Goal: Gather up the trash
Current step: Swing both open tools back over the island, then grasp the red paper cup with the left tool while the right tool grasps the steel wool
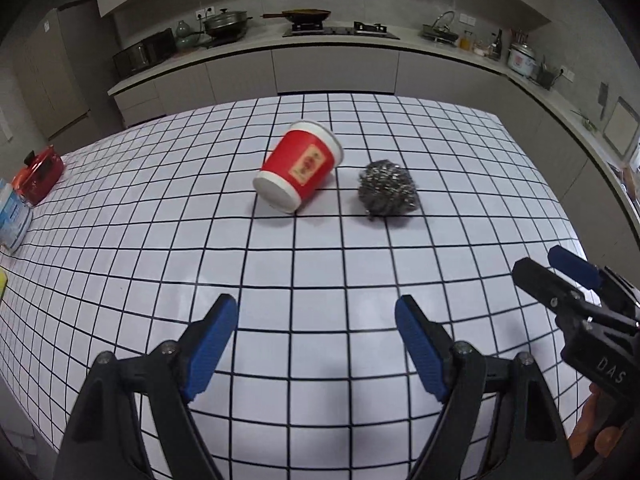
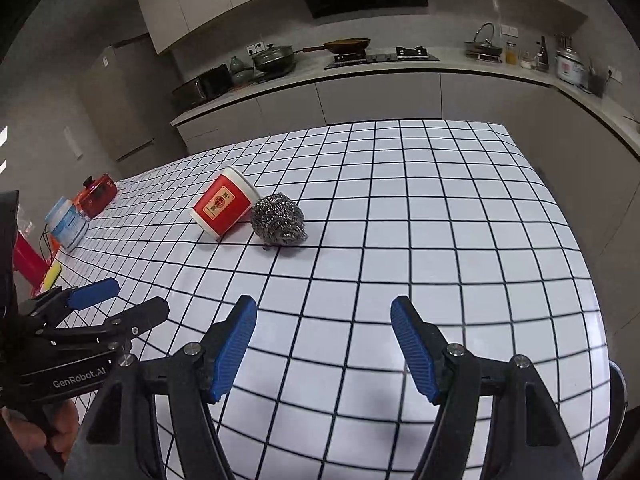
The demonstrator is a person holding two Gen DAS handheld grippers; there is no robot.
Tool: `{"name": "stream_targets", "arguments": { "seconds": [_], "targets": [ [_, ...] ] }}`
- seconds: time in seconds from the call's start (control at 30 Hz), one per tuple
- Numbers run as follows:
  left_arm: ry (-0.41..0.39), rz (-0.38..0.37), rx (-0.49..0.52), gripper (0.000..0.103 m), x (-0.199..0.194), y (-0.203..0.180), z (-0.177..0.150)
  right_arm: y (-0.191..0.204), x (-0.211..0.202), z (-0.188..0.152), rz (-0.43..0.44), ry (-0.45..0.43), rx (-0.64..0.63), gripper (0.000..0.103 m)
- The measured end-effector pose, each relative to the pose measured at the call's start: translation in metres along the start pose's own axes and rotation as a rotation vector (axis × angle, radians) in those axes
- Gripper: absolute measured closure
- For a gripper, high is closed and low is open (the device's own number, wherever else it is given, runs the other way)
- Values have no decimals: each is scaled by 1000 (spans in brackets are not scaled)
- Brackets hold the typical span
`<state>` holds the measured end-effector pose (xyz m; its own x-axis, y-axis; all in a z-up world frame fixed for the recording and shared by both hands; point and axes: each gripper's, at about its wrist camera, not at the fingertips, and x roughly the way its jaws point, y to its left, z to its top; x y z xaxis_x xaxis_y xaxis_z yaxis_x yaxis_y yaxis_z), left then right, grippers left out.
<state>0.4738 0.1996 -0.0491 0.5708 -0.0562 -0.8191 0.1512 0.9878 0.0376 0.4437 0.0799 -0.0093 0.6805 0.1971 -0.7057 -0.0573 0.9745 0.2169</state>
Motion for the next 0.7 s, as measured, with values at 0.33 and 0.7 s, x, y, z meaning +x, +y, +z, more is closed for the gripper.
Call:
{"name": "stream_targets", "arguments": {
  "seconds": [0.33, 0.7],
  "targets": [
    [32, -61, 80, 21, 36, 38, 24, 20, 27, 11, -128, 30, 47, 31],
    [49, -110, 146, 21, 57, 54, 32, 34, 35, 6, -188, 40, 140, 31]
  ]
}}
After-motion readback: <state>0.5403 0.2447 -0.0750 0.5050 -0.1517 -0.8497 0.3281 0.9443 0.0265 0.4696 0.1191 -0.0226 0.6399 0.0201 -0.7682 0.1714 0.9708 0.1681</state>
